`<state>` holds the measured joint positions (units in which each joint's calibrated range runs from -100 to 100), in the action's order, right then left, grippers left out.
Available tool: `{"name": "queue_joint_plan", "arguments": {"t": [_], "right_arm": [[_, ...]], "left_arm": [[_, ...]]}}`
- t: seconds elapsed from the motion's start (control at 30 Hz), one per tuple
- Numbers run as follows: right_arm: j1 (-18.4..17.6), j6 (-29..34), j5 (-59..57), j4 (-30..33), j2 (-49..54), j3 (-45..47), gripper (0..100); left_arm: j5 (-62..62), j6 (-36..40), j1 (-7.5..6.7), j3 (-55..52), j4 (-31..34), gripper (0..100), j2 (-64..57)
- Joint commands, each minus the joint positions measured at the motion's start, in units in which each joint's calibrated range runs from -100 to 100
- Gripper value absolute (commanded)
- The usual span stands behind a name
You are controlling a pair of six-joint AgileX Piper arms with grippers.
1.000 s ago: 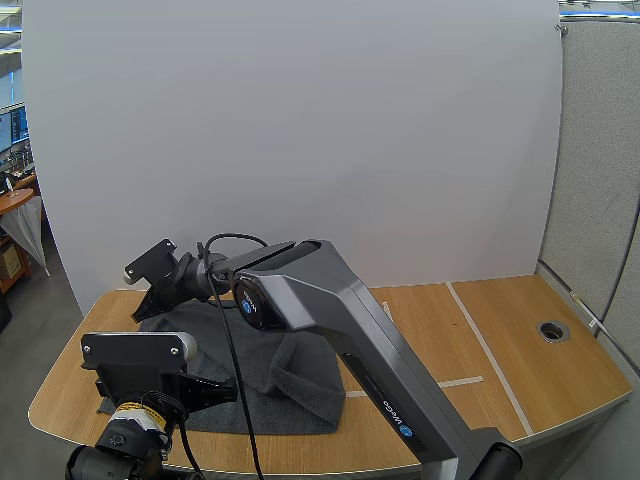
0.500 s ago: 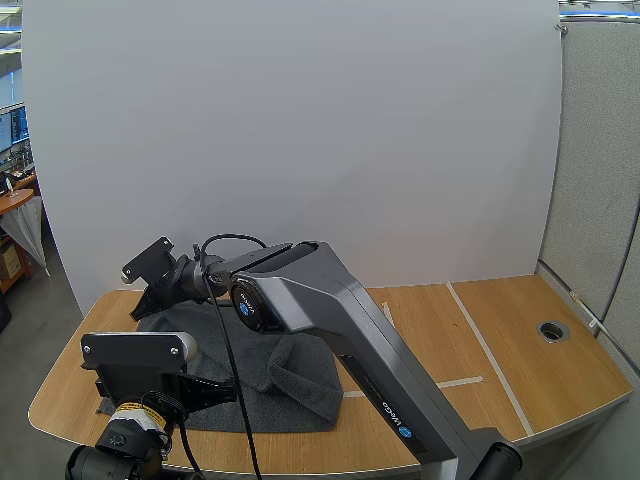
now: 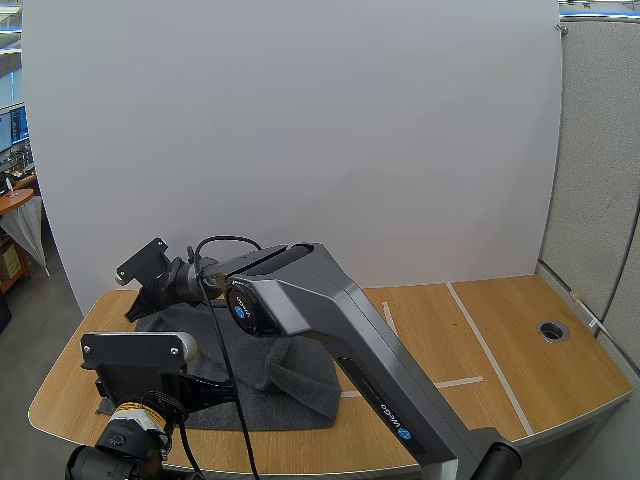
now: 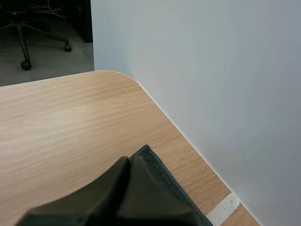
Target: Fold the towel
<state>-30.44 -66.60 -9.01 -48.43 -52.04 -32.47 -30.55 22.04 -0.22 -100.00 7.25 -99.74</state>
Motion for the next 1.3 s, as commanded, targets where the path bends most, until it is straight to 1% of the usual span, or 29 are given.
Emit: {"name": "queue_joint_plan", "arguments": {"t": [0.0,0.37,0.4,0.43,0.47,0.57,0.6,0.63,0.67,0.7,0.83,1.1,1.17,1.2,1.27], "right_arm": [[-0.19,-0.46,1.67,0.23,0.52,-0.4,0],[-0.19,-0.46,1.68,0.23,0.52,-0.4,0],[-0.19,-0.46,1.68,0.23,0.52,-0.4,2],[-0.19,-0.46,1.68,0.23,0.52,-0.4,13],[-0.19,-0.46,1.68,0.23,0.52,-0.4,29],[-0.19,-0.46,1.68,0.23,0.68,-0.4,63],[-0.19,-0.46,1.68,0.23,1.12,-0.4,77],[-0.19,-0.46,1.68,0.23,1.44,-0.4,86],[-0.19,-0.46,1.68,0.23,1.95,-0.4,92],[-0.19,-0.46,1.68,0.23,2.53,-0.4,95],[-0.19,-0.46,-0.67,0.23,5.16,-0.4,96],[1.14,-0.1,-15.66,0.51,13.1,0.16,95],[1.64,-0.05,-17.82,0.94,15.14,1.29,92],[1.87,0.29,-18.46,1.68,16.39,1.9,88],[2.4,1.64,-19.34,4.18,19.2,3.9,75]], "left_arm": [[1.19,0.31,-0.11,0.0,0.32,0,-0.26],[1.19,0.31,-0.11,0.0,0.32,0,-0.26],[1.19,0.31,-0.11,0.0,0.32,0,-0.26],[1.19,0.31,-0.11,0.0,0.32,0,-0.26],[1.19,0.31,-0.11,0.0,0.32,0,-0.26],[1.19,0.31,-0.11,0.0,0.32,0,-0.26],[1.19,0.31,-0.11,0.0,0.32,0,-0.26],[1.19,0.31,-0.11,0.0,0.32,0,-0.26],[1.19,0.31,-0.11,0.0,0.32,0,-0.26],[1.19,0.31,-0.11,0.0,0.32,0,-0.26],[1.19,0.31,-0.11,0.0,0.32,0,-0.26],[1.19,0.31,-0.11,0.0,0.32,0,-0.26],[1.19,0.31,-0.11,0.0,0.32,0,-0.26],[1.19,0.31,-0.11,0.0,0.32,0,-0.26],[1.19,0.31,-0.11,0.0,0.32,0,-0.26]]}}
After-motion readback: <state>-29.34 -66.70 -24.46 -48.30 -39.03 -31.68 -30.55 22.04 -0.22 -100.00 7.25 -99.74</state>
